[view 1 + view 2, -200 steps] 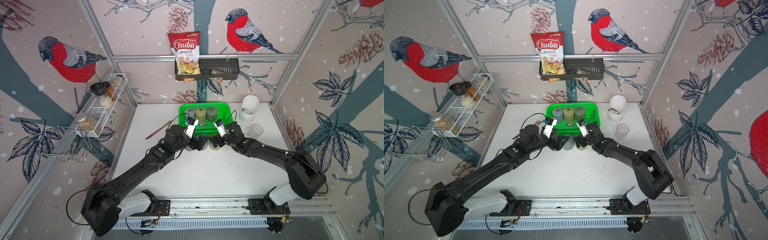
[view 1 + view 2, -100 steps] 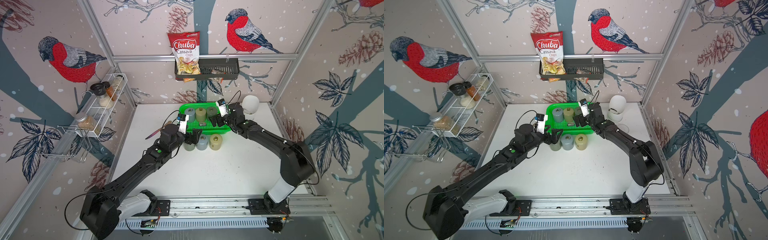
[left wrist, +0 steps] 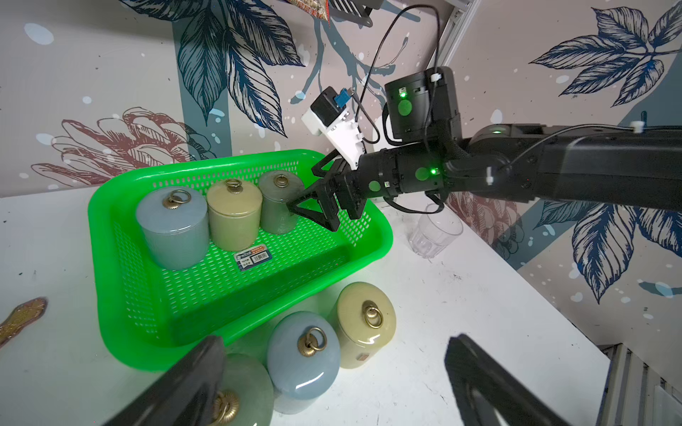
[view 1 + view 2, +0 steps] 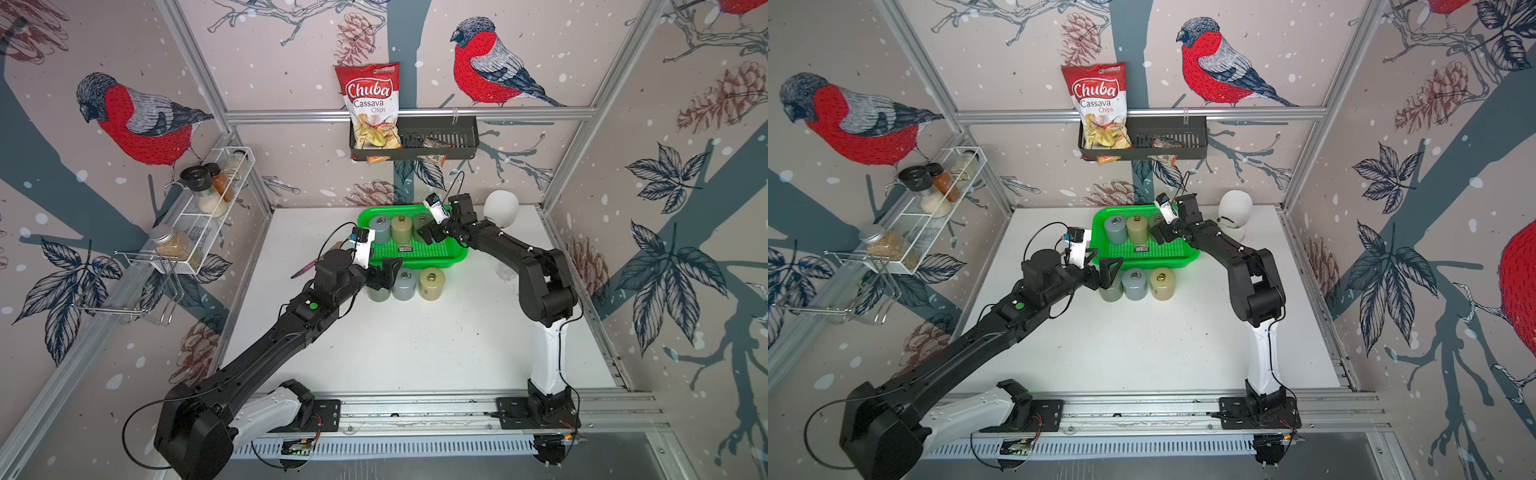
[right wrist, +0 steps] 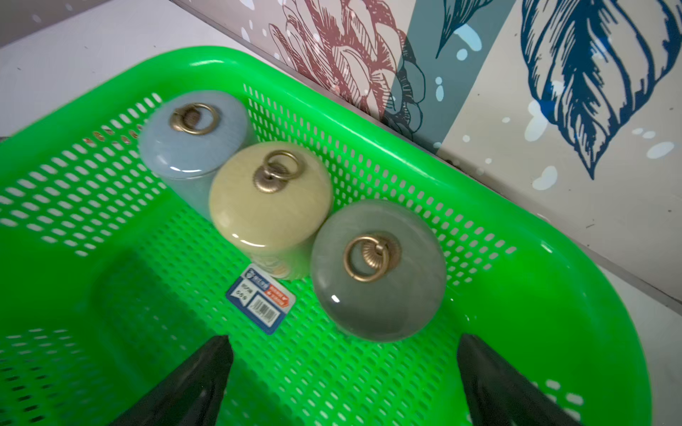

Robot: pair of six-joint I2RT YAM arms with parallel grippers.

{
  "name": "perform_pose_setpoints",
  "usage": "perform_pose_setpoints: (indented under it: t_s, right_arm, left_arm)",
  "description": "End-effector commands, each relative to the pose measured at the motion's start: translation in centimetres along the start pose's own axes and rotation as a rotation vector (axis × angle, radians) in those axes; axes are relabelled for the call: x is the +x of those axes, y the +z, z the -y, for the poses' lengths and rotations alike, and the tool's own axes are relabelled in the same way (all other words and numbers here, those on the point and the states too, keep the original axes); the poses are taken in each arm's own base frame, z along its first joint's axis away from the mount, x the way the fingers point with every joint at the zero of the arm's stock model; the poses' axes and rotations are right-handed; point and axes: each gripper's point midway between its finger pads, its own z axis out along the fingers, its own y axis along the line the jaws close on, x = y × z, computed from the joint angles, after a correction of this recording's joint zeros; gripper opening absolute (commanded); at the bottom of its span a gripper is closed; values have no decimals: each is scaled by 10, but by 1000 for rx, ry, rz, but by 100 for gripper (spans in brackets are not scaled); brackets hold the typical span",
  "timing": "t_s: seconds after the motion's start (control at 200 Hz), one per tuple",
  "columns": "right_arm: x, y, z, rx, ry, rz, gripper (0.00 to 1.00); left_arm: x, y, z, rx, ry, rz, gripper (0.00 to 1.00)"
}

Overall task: Take the tea canister out of the basket
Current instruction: Pick up the tea canister from the basket.

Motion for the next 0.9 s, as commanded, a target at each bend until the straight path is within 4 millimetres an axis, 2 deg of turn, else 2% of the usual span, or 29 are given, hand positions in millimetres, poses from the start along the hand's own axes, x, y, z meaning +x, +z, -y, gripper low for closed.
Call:
perform_pose_setpoints:
  t_s: [0.0, 0.39, 0.891]
  right_arm:
    - [6, 11, -1, -20, -41, -36, 100]
    - [15, 43, 11, -39, -45, -80, 100]
    - [14, 56, 11, -69, -97, -45, 100]
  left_arm:
    - [0, -1, -2, -9, 16, 2, 97]
    - [7, 2, -10, -45, 25, -23, 97]
    - [11, 6, -18, -78, 28, -29, 97]
